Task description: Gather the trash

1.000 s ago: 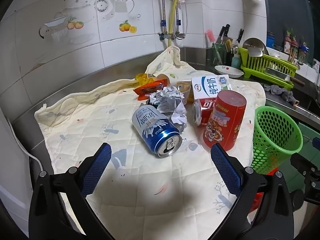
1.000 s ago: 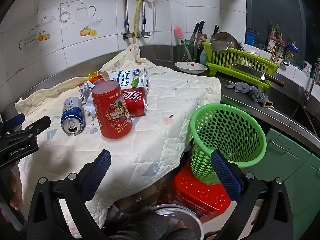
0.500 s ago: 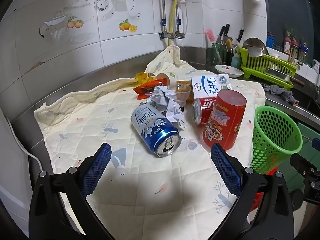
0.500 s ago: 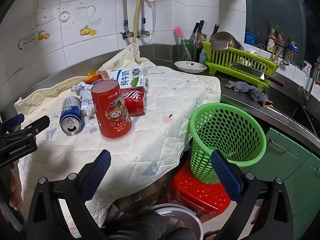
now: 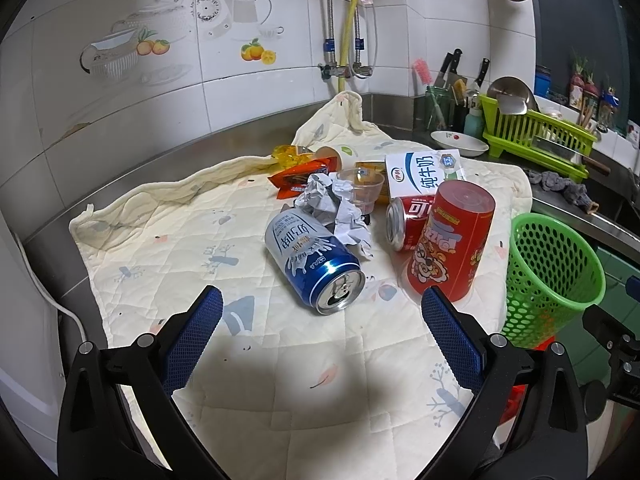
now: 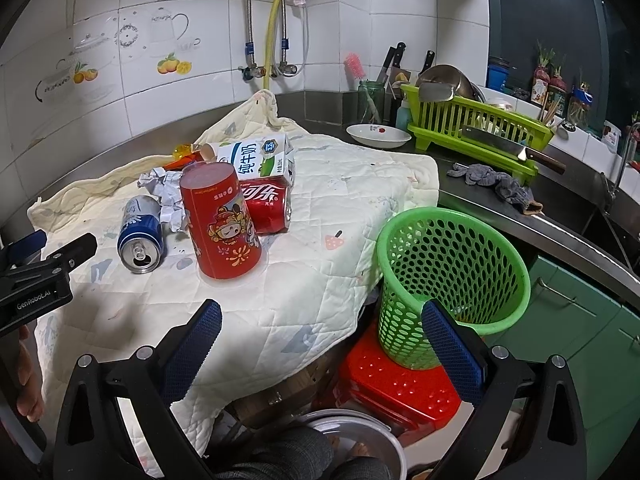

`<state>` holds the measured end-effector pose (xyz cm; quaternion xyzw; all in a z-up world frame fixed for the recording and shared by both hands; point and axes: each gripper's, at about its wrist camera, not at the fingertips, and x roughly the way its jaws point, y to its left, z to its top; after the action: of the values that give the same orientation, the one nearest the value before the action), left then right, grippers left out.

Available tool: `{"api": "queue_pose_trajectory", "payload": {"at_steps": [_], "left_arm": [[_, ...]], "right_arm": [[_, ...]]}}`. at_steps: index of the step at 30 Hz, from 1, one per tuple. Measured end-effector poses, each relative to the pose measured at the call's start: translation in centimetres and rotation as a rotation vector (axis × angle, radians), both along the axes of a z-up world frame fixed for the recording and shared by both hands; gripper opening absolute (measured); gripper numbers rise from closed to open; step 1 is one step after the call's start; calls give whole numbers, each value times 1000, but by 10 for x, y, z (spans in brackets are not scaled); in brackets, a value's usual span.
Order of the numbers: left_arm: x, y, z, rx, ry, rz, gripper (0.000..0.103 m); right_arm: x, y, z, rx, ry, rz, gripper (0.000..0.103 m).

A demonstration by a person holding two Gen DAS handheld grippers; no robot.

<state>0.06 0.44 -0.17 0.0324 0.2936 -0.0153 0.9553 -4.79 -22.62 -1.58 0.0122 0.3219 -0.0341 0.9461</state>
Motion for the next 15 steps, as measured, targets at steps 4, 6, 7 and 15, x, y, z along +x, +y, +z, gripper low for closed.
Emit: {"api": "queue_pose_trajectory", "payload": {"at_steps": [4,6,7,15], "left_arm": [[0,0,0,-1,2,1,98],[0,0,0,-1,2,1,98],[0,0,0,-1,2,1,98],[1,1,-1,-2,4,3,98]], "right_arm": [[2,-1,0,2,1,-5,97],[2,-2,0,3,1,-6,97],[3,-2,0,5,2,-5,97],[5,0,-1,2,4,4,97]]}}
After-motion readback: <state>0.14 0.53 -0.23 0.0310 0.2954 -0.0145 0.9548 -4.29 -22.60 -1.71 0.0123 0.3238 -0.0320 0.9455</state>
